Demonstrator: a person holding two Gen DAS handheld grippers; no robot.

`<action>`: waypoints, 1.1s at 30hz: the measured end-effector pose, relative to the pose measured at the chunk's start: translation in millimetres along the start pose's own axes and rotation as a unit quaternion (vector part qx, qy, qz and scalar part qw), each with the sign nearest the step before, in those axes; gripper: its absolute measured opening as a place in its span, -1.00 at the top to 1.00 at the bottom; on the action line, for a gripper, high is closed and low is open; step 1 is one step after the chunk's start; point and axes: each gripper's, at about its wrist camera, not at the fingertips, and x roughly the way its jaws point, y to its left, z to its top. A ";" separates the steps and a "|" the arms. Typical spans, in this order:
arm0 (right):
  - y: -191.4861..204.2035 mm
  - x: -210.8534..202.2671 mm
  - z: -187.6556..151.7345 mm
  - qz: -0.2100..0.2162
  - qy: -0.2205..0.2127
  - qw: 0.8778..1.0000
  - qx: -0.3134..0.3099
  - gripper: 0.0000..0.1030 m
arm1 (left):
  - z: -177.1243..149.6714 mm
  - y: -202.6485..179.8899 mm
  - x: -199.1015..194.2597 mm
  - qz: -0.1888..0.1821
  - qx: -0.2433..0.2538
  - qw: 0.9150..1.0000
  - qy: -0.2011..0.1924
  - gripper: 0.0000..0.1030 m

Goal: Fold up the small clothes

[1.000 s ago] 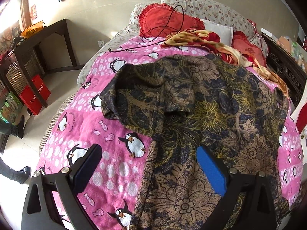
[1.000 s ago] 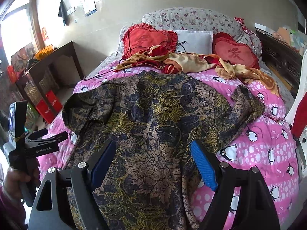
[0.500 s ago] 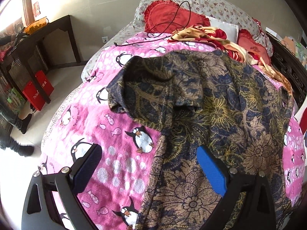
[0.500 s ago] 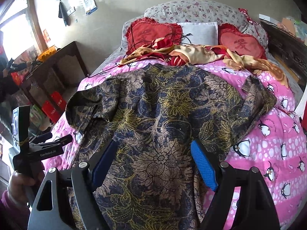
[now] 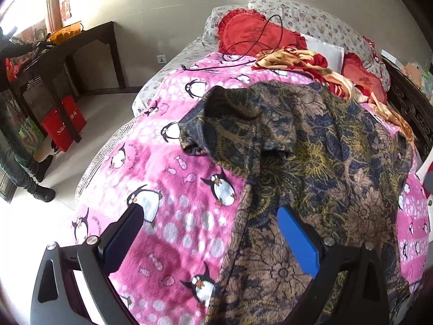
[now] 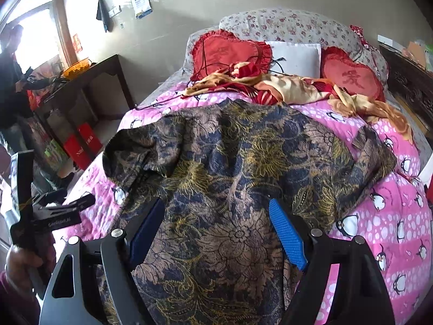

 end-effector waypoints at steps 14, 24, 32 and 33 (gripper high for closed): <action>8.5 27.0 13.4 -0.035 0.029 0.999 -0.014 -0.46 | -13.3 -29.0 -8.6 -0.006 0.074 0.997 -0.004 -0.96; 24.9 48.3 11.6 -0.019 0.027 0.998 -0.056 -0.32 | -1.8 0.0 45.9 0.014 0.047 0.998 0.028 -0.96; 78.0 109.9 11.9 0.077 0.066 0.986 -0.130 -0.10 | 28.3 51.6 62.0 0.049 0.006 0.998 0.024 -0.96; 90.4 119.3 13.4 0.099 0.072 0.982 -0.141 -0.10 | 30.0 59.1 60.8 0.053 0.001 0.998 0.022 -0.96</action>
